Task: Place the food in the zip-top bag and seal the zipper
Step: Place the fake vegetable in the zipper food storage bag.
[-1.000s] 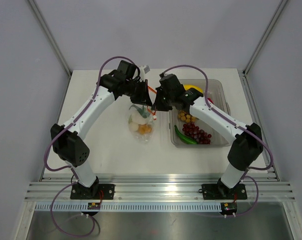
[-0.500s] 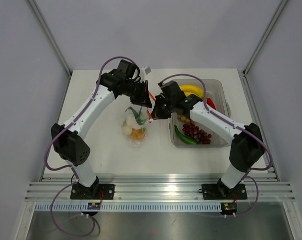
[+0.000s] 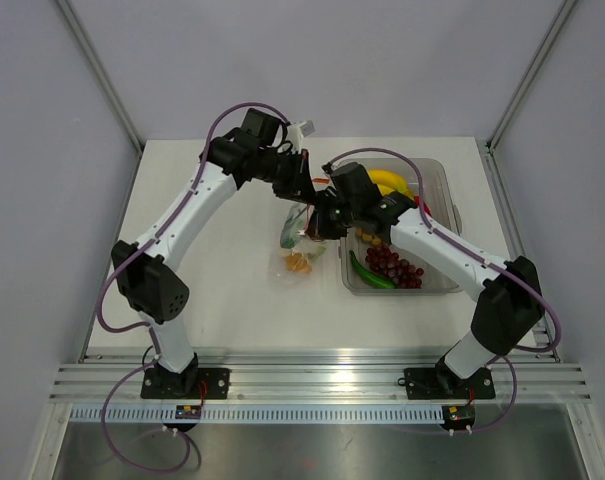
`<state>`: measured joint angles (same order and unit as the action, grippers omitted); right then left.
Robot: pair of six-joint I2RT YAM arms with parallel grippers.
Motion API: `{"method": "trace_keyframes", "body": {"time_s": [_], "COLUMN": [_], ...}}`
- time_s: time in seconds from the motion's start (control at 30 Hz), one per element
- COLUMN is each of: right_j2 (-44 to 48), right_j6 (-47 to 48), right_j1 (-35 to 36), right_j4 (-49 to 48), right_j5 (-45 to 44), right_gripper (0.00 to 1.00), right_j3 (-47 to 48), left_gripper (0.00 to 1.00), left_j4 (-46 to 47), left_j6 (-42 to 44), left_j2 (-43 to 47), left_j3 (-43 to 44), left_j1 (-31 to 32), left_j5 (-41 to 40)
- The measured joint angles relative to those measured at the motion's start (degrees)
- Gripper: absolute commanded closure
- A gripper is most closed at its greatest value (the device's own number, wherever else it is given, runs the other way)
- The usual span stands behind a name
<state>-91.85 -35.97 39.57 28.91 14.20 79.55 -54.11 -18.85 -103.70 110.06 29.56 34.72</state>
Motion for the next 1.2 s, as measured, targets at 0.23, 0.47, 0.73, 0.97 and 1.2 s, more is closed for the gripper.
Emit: {"method": "trace_keyframes", "body": {"time_s": [0.23, 0.47, 0.73, 0.97, 1.2], "right_j2": [-2.99, -5.90, -2.49, 2.62, 7.26], "right_j6": [-0.50, -0.76, -0.35, 0.26, 0.72], "right_j1": [0.02, 0.07, 0.11, 0.13, 0.39], "right_j4": [-1.36, -1.73, 2.10, 6.21, 8.46], "right_j5": [-0.07, -1.40, -5.79, -7.78, -9.05], "right_gripper": [1.00, 0.72, 0.47, 0.45, 0.49], "right_j3": [-2.12, -3.61, -4.22, -3.93, -2.71], "left_gripper": [1.00, 1.00, 1.00, 1.00, 1.00], "left_j4": [5.49, 8.31, 11.15, 13.51, 14.36], "left_j6": [-0.44, -1.20, -2.40, -3.04, -3.43], "left_j2": [0.46, 1.90, 5.44, 7.50, 7.58], "left_j3": [-4.63, -8.87, -12.09, -12.22, -13.53], "left_j1": [-0.79, -1.14, -1.14, -0.33, -0.13], "left_j5": [-0.61, -0.55, 2.62, 6.14, 6.49]}}
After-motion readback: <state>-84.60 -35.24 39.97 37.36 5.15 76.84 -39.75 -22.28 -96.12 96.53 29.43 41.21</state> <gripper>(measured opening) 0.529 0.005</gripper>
